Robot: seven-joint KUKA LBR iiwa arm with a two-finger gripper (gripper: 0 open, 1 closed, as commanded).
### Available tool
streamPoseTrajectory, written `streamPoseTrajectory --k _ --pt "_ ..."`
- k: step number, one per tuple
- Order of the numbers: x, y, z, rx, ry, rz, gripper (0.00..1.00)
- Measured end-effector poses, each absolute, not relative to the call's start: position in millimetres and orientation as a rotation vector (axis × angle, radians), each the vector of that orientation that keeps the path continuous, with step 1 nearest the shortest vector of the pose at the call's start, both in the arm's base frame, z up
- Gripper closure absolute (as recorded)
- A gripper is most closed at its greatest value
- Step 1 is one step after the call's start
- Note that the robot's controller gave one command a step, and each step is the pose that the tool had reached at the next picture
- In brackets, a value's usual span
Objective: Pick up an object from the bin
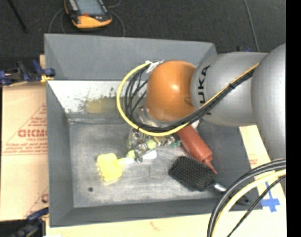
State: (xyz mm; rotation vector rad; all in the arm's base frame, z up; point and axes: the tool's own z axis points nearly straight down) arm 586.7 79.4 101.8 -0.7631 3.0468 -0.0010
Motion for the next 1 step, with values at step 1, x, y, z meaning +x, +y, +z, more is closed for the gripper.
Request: streamPoseTrajectory --k 1 --pt "589.2 80.0 113.5 -0.758 3.037 -0.001 1.0"
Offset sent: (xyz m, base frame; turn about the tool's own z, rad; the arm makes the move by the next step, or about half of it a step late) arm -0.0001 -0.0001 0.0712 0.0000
